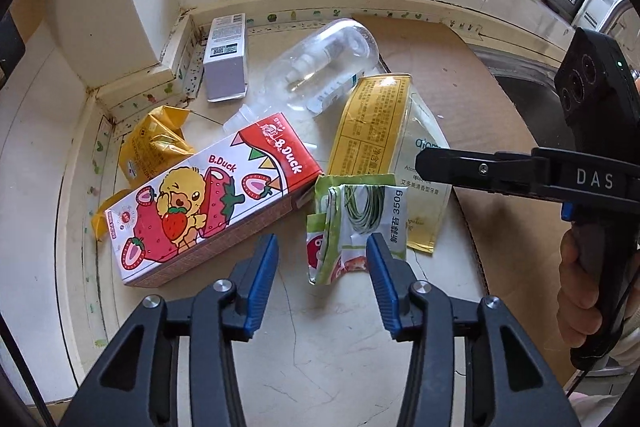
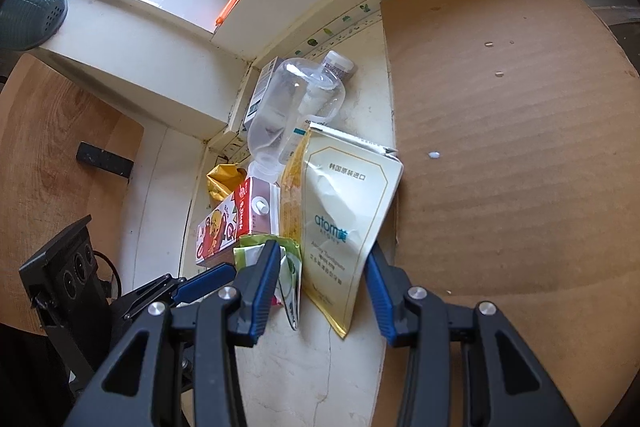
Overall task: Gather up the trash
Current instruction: 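Grasp the green-and-white seed packet with the left tool while the right tool grasps the yellow atomy bag, then carry the packet and atomy bag down toward the black trash bin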
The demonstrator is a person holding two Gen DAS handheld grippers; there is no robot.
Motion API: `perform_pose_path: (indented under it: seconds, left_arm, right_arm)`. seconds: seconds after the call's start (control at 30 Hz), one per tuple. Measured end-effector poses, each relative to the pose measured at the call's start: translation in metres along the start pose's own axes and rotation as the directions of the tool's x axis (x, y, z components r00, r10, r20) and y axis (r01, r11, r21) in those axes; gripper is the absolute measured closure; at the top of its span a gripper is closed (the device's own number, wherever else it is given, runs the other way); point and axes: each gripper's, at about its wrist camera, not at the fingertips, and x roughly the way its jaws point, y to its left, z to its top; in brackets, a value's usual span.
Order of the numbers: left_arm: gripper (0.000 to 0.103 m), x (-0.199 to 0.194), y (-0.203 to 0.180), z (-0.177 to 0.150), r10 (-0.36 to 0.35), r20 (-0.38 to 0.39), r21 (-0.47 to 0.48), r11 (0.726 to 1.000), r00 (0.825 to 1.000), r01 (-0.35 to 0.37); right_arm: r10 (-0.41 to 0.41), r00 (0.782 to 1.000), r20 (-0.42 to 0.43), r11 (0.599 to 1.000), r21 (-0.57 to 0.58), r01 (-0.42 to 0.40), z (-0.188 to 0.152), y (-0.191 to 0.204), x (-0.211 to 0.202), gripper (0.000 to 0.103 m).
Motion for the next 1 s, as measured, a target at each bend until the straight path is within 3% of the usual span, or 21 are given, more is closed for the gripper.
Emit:
perform_pose_path:
  seconds: [0.23, 0.37, 0.43, 0.6, 0.73, 1.0]
  left_arm:
    - [0.060, 0.020, 0.002, 0.004, -0.039, -0.036, -0.015, 0.999, 0.999, 0.039]
    - [0.090, 0.021, -0.002, 0.003, -0.044, -0.030, -0.009, 0.999, 0.999, 0.044]
    - [0.091, 0.020, -0.007, 0.003, -0.025, -0.019, -0.008, 1.000, 0.999, 0.025]
    - [0.094, 0.003, -0.019, -0.001, 0.018, 0.021, -0.009, 1.000, 1.000, -0.017]
    - [0.095, -0.023, -0.021, -0.010, 0.039, 0.058, -0.065, 0.997, 0.998, -0.035]
    - [0.095, -0.097, -0.025, -0.050, 0.100, 0.097, -0.128, 0.988, 0.990, -0.087]
  right_arm:
    - [0.011, 1.000, -0.004, 1.000, -0.001, -0.011, 0.001, -0.002, 0.003, 0.060]
    - [0.008, 1.000, -0.001, 1.000, -0.013, -0.008, 0.000, -0.001, 0.006, 0.064]
    - [-0.005, 1.000, 0.004, 0.999, -0.034, 0.005, 0.000, 0.002, 0.007, 0.088]
    - [-0.005, 1.000, 0.030, 0.997, -0.073, 0.007, -0.003, 0.011, 0.001, 0.092]
    - [-0.004, 0.998, 0.061, 0.994, -0.110, 0.011, -0.010, 0.028, -0.015, 0.099]
    - [-0.089, 0.987, 0.131, 0.974, -0.197, 0.114, -0.057, 0.056, -0.071, 0.101]
